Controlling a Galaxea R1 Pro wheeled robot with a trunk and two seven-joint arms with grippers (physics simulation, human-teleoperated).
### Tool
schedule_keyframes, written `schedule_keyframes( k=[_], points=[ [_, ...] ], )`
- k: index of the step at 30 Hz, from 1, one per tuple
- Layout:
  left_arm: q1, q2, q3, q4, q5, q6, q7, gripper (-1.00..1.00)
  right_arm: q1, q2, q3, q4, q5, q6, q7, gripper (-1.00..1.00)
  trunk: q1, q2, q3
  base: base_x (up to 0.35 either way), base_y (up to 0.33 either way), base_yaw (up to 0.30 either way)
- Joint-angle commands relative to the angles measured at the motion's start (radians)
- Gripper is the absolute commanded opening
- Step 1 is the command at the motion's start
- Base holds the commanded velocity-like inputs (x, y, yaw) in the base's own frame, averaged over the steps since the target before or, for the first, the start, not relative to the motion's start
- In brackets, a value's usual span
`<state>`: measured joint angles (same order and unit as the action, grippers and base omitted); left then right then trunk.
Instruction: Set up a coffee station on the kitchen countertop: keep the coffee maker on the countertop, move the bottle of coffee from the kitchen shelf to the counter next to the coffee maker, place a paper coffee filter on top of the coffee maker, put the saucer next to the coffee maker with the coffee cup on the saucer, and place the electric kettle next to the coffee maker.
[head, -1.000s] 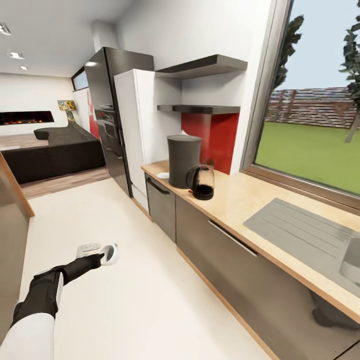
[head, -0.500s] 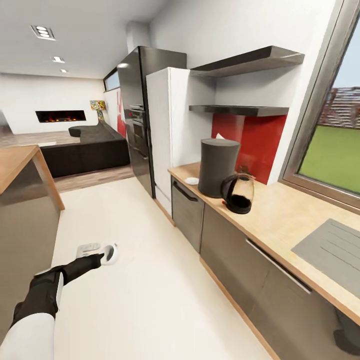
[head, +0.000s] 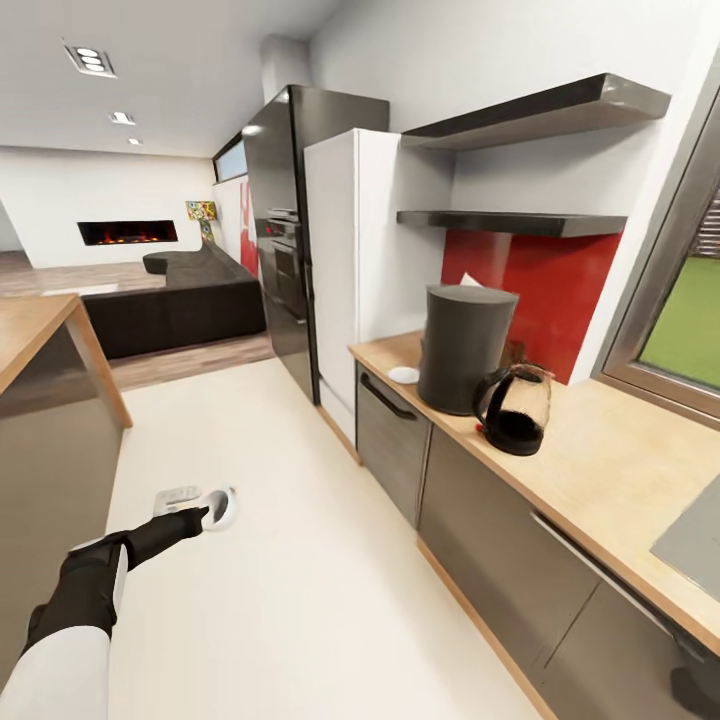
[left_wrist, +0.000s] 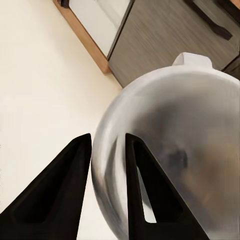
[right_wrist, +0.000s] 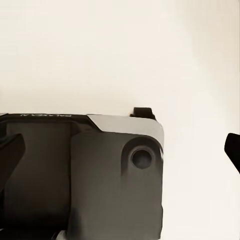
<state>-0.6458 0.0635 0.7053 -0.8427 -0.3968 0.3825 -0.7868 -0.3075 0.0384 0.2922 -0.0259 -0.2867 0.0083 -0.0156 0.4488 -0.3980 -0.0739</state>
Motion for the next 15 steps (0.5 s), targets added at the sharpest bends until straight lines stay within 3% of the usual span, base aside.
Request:
schedule_keyframes(
  k=[1, 6, 15],
  points=[
    [-0.002, -0.001, 0.004, -0.001, -0.004, 0.007, -0.008, -1.00, -0.001, -0.001, 0.008, 0.000, -0.010, 0.001, -0.002, 1.00, 0.001, -0.002, -0.002, 0.330, 0.144, 0.000],
    [-0.002, -0.001, 0.004, -0.001, -0.004, 0.007, -0.008, -1.00, -0.001, -0.003, 0.006, -0.001, -0.014, 0.001, -0.001, 1.00, 0.001, -0.002, -0.002, 0.330, 0.144, 0.004],
    [-0.002, -0.001, 0.005, -0.001, -0.004, 0.007, -0.008, -1.00, -0.001, -0.004, 0.006, 0.000, -0.014, 0.001, -0.002, 1.00, 0.001, -0.002, -0.002, 0.330, 0.144, 0.170]
  ],
)
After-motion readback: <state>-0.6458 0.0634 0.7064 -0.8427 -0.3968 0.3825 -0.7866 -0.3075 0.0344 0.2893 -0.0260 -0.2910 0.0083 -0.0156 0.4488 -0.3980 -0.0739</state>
